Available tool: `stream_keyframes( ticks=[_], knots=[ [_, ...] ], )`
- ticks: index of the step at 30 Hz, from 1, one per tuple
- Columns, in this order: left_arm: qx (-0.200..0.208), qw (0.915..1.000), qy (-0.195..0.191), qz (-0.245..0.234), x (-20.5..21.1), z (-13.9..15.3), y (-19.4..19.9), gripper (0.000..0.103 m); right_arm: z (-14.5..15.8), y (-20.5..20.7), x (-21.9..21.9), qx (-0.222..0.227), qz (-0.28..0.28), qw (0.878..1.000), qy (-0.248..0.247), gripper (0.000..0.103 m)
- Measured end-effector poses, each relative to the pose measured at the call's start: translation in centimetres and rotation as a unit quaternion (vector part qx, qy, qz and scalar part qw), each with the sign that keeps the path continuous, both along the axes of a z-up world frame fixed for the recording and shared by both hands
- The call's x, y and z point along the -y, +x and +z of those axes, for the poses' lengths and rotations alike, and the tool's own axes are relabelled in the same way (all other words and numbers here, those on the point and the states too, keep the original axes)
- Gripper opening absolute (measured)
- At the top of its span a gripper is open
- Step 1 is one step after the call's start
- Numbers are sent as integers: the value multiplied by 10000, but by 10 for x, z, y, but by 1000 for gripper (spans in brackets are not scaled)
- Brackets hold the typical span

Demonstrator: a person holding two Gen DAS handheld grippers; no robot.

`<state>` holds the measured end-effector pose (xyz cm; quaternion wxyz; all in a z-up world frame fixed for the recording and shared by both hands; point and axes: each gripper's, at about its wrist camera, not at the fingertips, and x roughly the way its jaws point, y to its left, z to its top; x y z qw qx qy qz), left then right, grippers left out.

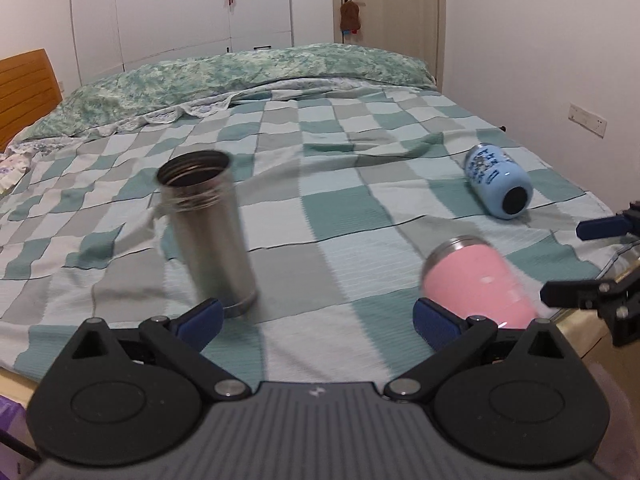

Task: Flip cup upright
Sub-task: 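Lower the pink tumbler and open the left gripper, releasing it, then grasp the pink tumbler with the right gripper and rotate it upright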

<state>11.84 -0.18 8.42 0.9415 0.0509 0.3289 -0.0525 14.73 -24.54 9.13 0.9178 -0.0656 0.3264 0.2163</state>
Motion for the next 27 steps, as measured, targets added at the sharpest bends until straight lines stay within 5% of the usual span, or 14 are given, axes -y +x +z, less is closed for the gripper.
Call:
stream_keyframes(
  ticks=[15,27],
  knots=[
    [-170,9995,-197,-183,-77,-23,13,103,-10,44,-59,-906,-534,9944,-57,103],
    [-31,9969,-212,-754,-78,-38,27,103,-50,84,-62,-2097,-1229,9690,443,96]
  ],
)
